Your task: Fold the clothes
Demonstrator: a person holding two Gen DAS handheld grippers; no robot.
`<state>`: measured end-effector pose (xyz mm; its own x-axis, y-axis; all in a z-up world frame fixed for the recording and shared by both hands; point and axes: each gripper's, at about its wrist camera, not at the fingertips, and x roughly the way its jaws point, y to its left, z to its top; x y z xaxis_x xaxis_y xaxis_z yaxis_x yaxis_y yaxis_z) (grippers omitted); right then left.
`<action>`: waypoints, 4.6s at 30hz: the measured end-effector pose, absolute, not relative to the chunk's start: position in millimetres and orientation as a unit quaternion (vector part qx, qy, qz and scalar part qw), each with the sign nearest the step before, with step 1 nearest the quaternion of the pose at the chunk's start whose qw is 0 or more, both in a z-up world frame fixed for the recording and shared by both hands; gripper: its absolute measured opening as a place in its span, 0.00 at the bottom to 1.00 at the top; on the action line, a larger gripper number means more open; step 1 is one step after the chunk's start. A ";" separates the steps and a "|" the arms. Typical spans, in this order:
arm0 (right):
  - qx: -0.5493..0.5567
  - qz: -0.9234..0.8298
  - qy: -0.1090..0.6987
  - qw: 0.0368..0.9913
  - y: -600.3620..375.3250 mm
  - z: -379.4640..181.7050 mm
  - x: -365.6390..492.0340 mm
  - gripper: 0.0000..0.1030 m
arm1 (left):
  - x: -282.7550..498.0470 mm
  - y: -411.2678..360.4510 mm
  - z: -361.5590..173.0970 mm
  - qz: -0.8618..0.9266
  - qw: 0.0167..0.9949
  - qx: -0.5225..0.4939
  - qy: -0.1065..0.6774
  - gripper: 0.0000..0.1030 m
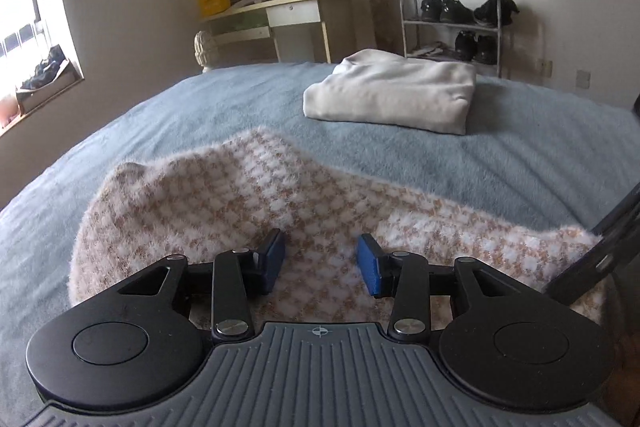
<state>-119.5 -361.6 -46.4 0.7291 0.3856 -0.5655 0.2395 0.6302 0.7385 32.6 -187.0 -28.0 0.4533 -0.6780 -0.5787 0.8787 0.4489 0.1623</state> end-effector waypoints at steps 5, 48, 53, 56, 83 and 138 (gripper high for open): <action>0.300 -0.035 0.367 0.880 -368.0 11.2 -144.4 0.52 | 30.0 -187.4 -29.3 -0.474 0.822 0.225 0.221 0.39; 0.089 0.059 0.448 0.888 -290.6 -48.0 -60.6 0.03 | -70.6 -103.7 -68.3 -0.383 0.845 0.266 0.262 0.67; 0.070 0.061 0.444 0.891 -286.3 -51.0 -65.3 0.00 | -61.5 -102.8 -72.7 -0.353 0.849 0.281 0.275 0.67; 0.059 0.060 0.447 0.891 -284.7 -50.6 -65.7 0.00 | -56.7 -100.5 -66.6 -0.359 0.850 0.274 0.270 0.67; -0.104 0.128 0.400 0.902 -239.2 68.4 2.2 0.04 | -16.3 -124.5 -54.3 -0.529 0.796 0.145 0.257 0.24; -0.181 0.197 0.523 0.809 -180.0 16.6 79.7 0.00 | -11.3 -113.9 -73.8 -0.531 0.792 0.092 0.287 0.23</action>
